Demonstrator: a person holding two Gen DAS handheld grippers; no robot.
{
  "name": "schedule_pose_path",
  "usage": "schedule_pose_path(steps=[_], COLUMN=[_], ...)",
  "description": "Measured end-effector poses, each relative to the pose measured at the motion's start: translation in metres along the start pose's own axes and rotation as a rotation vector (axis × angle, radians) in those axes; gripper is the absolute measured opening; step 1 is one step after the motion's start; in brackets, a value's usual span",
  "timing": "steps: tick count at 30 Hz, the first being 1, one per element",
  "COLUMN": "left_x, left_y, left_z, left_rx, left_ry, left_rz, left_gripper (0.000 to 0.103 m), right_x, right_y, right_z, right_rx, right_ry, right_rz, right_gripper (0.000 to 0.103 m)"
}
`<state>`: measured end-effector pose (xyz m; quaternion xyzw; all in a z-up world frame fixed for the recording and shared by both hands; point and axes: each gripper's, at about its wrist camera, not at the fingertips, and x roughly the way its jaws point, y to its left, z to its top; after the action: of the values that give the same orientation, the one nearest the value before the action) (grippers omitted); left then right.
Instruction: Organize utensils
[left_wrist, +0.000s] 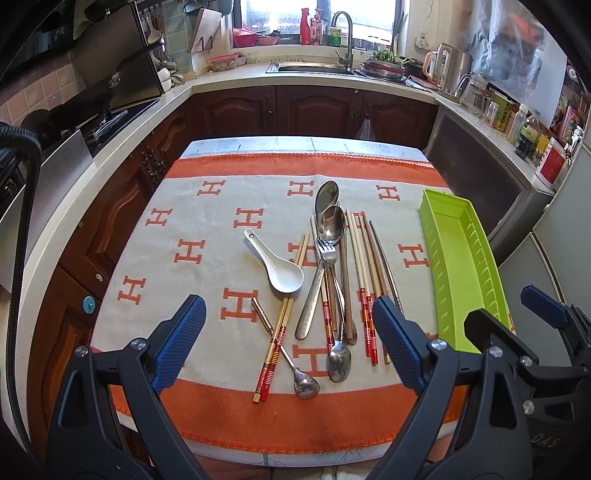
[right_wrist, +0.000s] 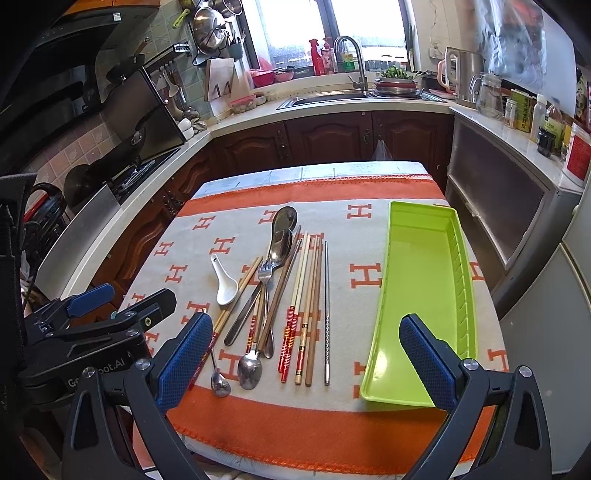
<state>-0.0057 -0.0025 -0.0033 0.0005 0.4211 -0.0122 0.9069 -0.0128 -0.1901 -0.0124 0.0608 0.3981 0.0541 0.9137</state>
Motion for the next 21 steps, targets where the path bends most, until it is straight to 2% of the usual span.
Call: schedule_pose_path(steps=[21], left_x=[-0.005], left_y=[0.003], left_z=[-0.0015], left_rx=[-0.003], left_ry=[-0.019], left_rz=[0.011], left_gripper=[0.09], right_x=[-0.0004], right_y=[0.0039], right_z=[-0.0069], right_rx=[0.001], right_ry=[0.008], right_rz=[0.01], right_gripper=[0.103])
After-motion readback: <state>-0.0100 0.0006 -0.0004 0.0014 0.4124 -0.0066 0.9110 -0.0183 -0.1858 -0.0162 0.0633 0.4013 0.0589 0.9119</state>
